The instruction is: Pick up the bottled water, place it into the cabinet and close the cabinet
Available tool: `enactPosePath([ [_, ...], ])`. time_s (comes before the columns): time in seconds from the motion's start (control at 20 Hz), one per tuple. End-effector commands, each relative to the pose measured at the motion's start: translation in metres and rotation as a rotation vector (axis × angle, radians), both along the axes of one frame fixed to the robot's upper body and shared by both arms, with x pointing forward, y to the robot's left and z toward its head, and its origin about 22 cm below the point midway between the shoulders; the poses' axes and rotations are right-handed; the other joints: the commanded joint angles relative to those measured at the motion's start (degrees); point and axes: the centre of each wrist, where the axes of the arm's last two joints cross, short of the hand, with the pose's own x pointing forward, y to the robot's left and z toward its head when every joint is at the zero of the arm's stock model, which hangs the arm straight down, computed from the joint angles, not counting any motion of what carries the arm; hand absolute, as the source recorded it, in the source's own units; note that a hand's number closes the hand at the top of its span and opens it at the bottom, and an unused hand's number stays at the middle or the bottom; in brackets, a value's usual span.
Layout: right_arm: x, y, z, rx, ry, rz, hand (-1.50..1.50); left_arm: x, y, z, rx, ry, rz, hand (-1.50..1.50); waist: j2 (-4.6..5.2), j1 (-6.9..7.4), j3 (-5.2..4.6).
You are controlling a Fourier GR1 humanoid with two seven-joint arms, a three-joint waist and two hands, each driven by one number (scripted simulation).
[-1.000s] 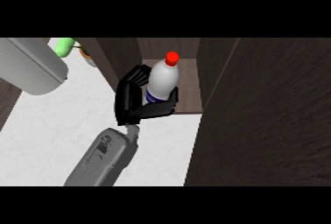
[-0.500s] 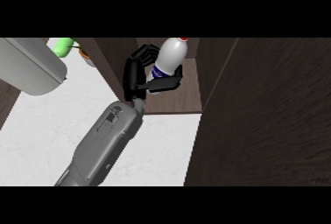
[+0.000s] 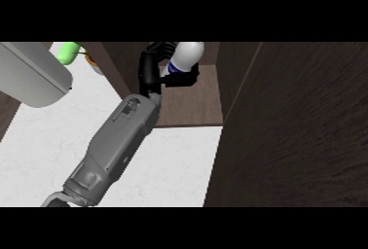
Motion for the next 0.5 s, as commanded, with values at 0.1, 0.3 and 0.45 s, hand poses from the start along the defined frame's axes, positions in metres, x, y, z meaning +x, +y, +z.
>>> enactPosePath([
  [0.1,-0.014,-0.008,0.012,0.009,-0.032,0.036,-1.5,0.009,-0.003,-0.016,0.159,0.043,0.085,1.5,0.32,-0.94,0.06],
  [0.3,-0.017,-0.01,0.018,0.002,-0.038,0.01,-1.5,0.012,0.007,-0.028,0.165,0.068,0.11,1.5,0.35,-0.53,-0.02],
  [0.45,-0.014,-0.009,0.016,0.035,-0.041,0.014,-1.5,0.013,0.014,-0.035,0.174,0.083,0.141,1.5,0.45,-0.56,0.0],
])
